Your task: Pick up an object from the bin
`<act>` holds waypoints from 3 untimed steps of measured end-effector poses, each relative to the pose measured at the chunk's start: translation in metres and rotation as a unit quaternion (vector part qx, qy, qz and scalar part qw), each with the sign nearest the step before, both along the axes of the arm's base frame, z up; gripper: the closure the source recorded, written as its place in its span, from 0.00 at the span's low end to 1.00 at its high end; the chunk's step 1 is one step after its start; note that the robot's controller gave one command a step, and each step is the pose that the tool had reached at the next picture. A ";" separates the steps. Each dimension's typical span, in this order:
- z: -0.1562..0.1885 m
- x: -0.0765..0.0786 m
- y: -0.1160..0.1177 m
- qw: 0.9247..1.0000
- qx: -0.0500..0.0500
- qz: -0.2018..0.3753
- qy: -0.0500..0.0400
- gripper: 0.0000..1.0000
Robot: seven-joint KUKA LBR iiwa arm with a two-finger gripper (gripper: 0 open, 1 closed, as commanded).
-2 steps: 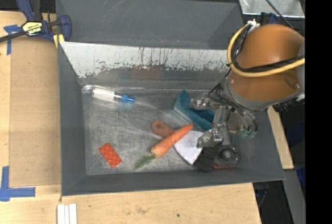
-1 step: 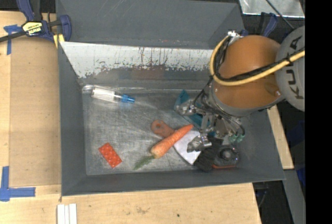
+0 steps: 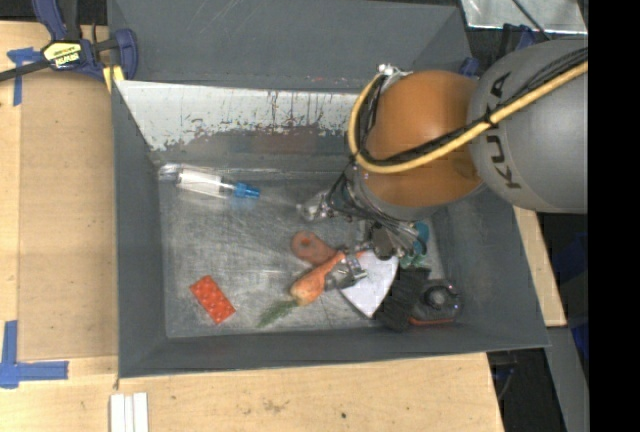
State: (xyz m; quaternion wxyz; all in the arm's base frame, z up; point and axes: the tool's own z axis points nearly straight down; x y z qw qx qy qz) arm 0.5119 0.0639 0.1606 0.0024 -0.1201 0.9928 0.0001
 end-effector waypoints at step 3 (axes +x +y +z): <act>-0.077 0.008 -0.015 0.993 0.000 0.119 -0.002 1.00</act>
Offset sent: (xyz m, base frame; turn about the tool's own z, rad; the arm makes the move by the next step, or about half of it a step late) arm 0.0081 -0.0140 -0.0906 -0.2432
